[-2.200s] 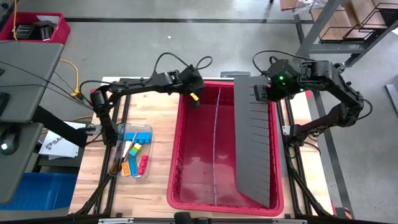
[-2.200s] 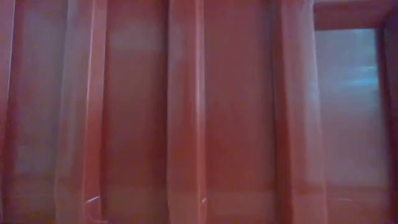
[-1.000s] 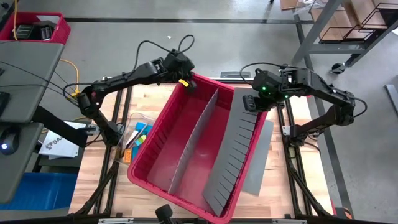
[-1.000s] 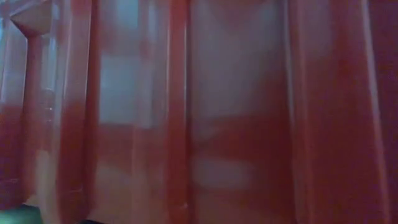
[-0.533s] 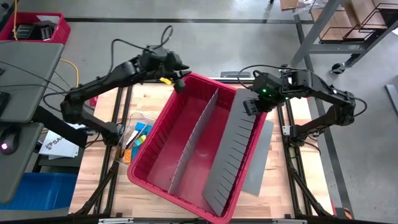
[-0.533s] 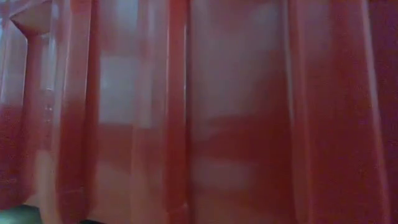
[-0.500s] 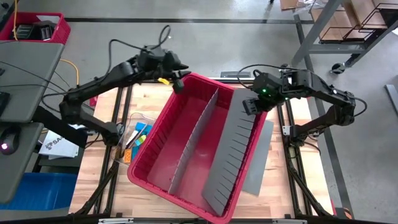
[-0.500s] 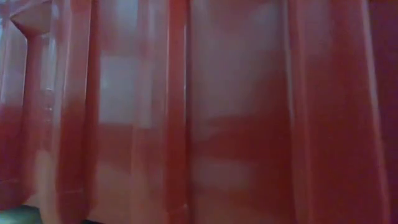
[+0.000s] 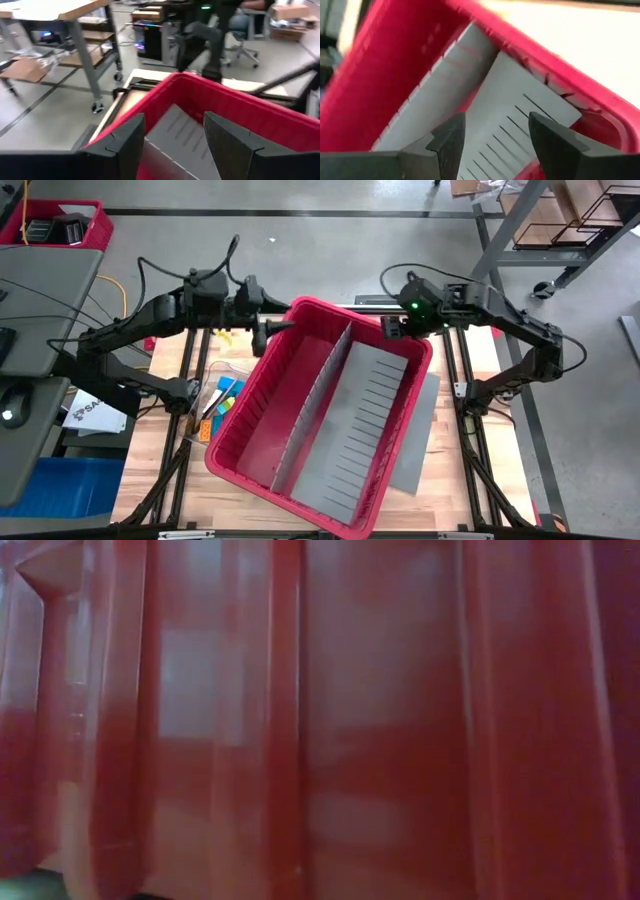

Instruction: Sort Items/Unsort Items

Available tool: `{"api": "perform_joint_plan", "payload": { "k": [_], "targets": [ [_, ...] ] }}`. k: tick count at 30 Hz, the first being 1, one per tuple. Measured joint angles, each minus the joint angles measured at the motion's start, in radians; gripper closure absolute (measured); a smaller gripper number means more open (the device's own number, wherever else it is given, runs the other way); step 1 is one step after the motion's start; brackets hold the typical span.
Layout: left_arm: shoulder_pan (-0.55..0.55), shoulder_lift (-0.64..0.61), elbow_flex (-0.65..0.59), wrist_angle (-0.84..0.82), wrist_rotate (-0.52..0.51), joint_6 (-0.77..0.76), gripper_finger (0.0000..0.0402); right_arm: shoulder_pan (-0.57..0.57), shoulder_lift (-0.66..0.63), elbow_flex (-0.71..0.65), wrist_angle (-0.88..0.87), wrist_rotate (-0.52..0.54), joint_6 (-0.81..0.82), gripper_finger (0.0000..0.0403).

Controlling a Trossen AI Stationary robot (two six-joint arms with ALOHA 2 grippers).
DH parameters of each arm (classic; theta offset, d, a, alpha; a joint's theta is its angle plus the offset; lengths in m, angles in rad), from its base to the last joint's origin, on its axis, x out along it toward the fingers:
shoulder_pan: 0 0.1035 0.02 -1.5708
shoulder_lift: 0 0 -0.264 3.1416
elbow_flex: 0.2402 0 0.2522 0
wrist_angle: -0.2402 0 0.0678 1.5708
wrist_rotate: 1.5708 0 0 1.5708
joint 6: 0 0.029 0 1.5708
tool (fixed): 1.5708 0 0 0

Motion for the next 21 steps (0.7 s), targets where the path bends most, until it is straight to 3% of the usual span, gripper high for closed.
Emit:
{"api": "perform_joint_plan", "payload": {
  "k": [5, 8, 18, 21],
  "targets": [
    [-0.07, 0.006, 0.0, -0.117, 0.0, 0.093, 0.0202, 0.003, 0.022, 0.0, -0.012, -0.179, -0.098, 0.0194],
    [-0.114, 0.033, -0.001, -0.178, -0.001, 0.14, 0.0202, 0.036, 0.024, 0.0, -0.031, -0.225, -0.12, 0.0194],
    [-0.25, 0.214, 0.008, -0.058, -0.003, 0.149, 0.0202, 0.16, 0.01, 0.0, -0.216, -0.149, -0.223, 0.0194],
    [-0.262, 0.281, 0.059, -0.114, -0.088, 0.137, 0.0202, 0.181, 0.001, 0.0, -0.209, -0.141, -0.238, 0.0194]
  ]
}}
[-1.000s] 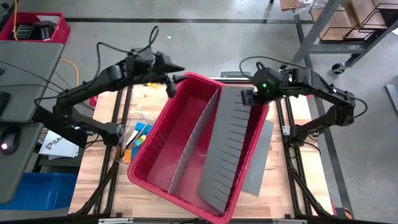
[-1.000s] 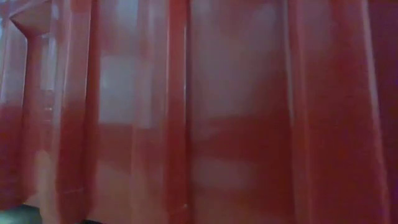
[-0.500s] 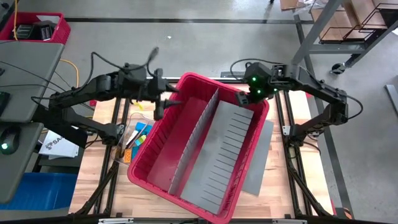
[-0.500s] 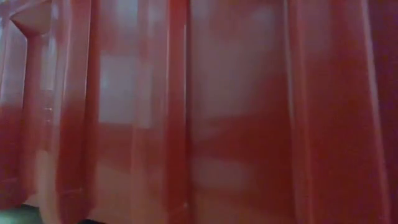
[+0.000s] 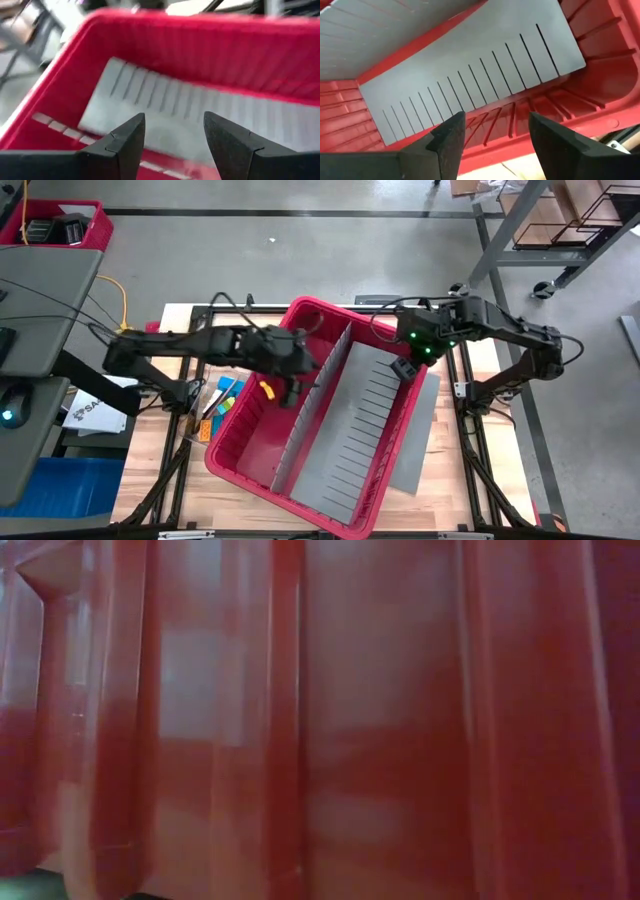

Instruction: Sort Items/Unsort Items

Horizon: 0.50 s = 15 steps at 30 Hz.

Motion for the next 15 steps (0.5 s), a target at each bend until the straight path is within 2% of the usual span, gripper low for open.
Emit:
{"api": "perform_joint_plan", "payload": {
  "k": [3, 6, 8, 11, 15],
  "targets": [
    [-0.004, 0.024, 0.054, -0.036, -0.108, -0.078, 0.0202, 0.004, 0.004, 0.0, 0.0, 0.004, -0.028, 0.0194],
    [-0.005, 0.001, 0.088, -0.046, -0.114, -0.112, 0.0202, -0.003, 0.022, 0.0, 0.017, 0.039, -0.089, 0.0194],
    [-0.012, -0.034, 0.102, -0.048, -0.109, -0.14, 0.0202, -0.014, 0.049, 0.0, 0.062, 0.033, -0.157, 0.0194],
    [-0.025, -0.118, 0.102, -0.053, -0.117, -0.186, 0.0202, -0.016, 0.113, 0.0, 0.128, -0.04, -0.306, 0.0194],
    [-0.041, -0.219, 0.104, -0.087, -0.225, -0.261, 0.0202, -0.014, 0.238, 0.0, 0.137, -0.055, -0.471, 0.0194]
  ]
}}
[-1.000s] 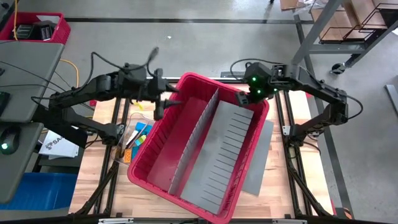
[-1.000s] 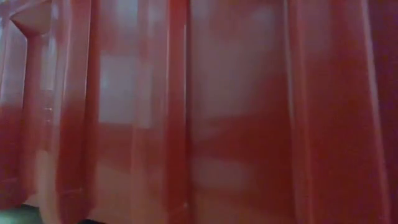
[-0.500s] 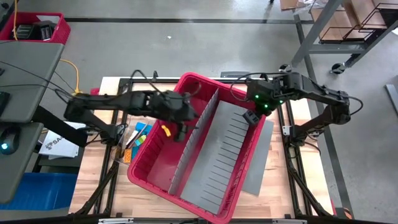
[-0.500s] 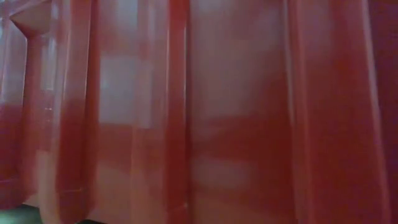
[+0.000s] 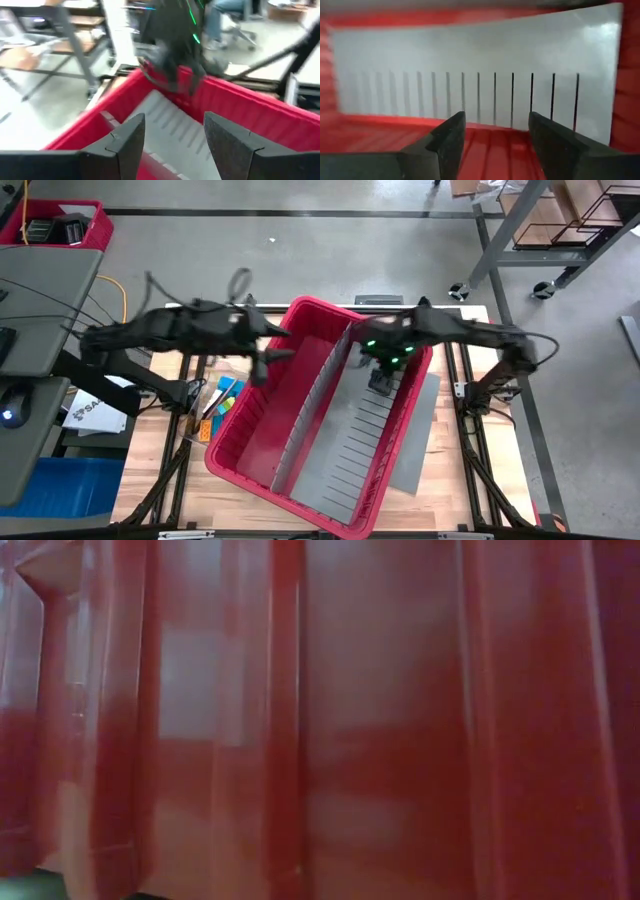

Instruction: Sort Items/Unsort Items

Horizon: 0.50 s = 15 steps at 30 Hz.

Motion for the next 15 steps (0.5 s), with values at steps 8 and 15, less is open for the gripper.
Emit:
{"api": "perform_joint_plan", "payload": {
  "k": [8, 15],
  "targets": [
    [-0.068, -0.083, 0.0, -0.142, -0.154, -0.127, 0.0202, 0.012, 0.239, -0.001, 0.068, -0.019, -0.341, 0.0194],
    [-0.16, -0.091, -0.025, -0.285, -0.286, -0.176, 0.0202, -0.021, 0.347, -0.001, -0.051, 0.182, -0.291, 0.0194]
  ]
}}
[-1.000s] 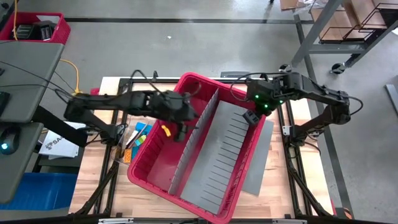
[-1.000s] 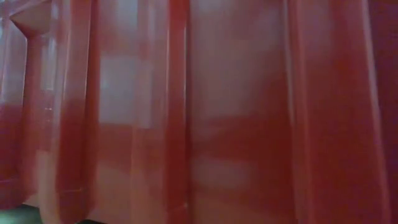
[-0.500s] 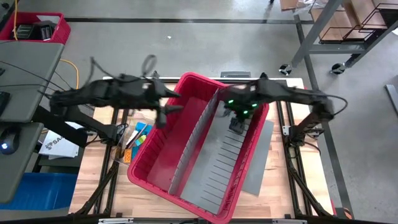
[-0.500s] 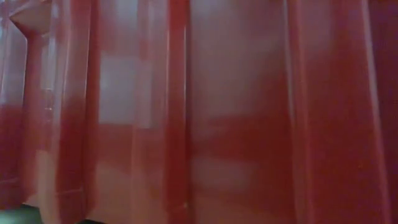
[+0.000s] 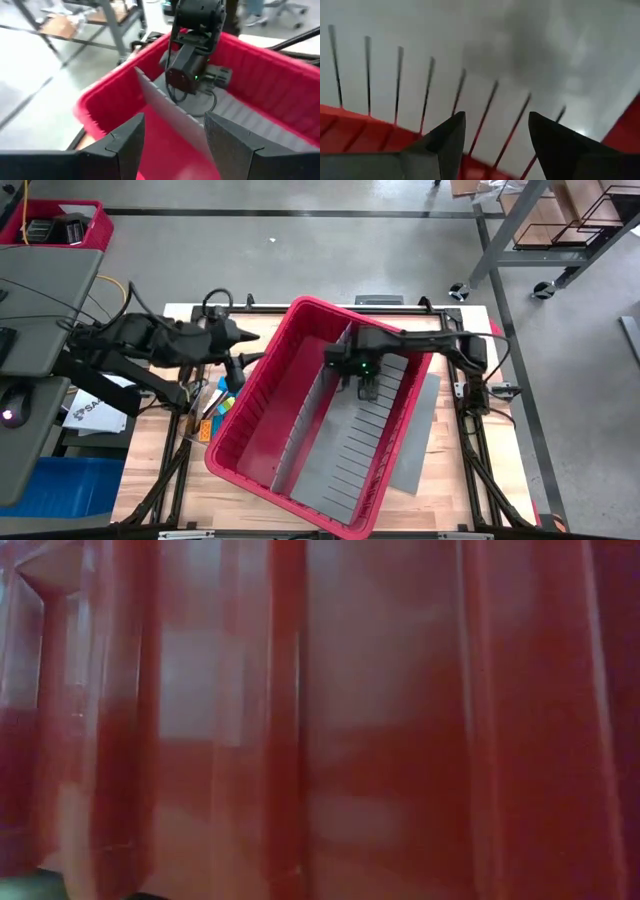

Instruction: Sort Items/Unsort Items

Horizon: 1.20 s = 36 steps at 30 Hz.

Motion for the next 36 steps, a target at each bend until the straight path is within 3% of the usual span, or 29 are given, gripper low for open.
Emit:
{"api": "perform_joint_plan", "payload": {
  "k": [5, 7, 10, 13, 22, 29, 36],
  "targets": [
    [-0.019, -0.097, -0.215, 0.172, -0.065, 0.0, 0.0202, -0.022, -0.009, 0.0, -0.067, 0.0, 0.219, 0.0194],
    [-0.011, -0.149, -0.331, 0.287, -0.042, -0.003, 0.0202, -0.03, -0.017, 0.0, -0.099, -0.028, 0.345, 0.0194],
    [0.012, -0.22, -0.483, 0.464, 0.02, -0.029, 0.0202, -0.043, -0.034, -0.004, -0.08, -0.16, 0.536, 0.0194],
    [0.047, -0.267, -0.574, 0.59, 0.087, -0.073, 0.0202, -0.037, -0.037, -0.005, -0.095, -0.151, 0.717, 0.0194],
    [0.171, -0.227, -0.648, 0.592, 0.319, -0.169, 0.0202, 0.015, -0.039, -0.099, -0.081, -0.134, 1.066, 0.0194],
    [0.235, -0.17, -0.648, 0.576, 0.375, -0.184, 0.0202, 0.074, -0.039, -0.249, -0.034, -0.215, 1.299, 0.0194],
    [0.285, -0.164, -0.648, 0.58, 0.496, -0.183, 0.0202, 0.088, -0.039, -0.355, 0.203, -0.278, 1.49, 0.0194]
  ]
}}
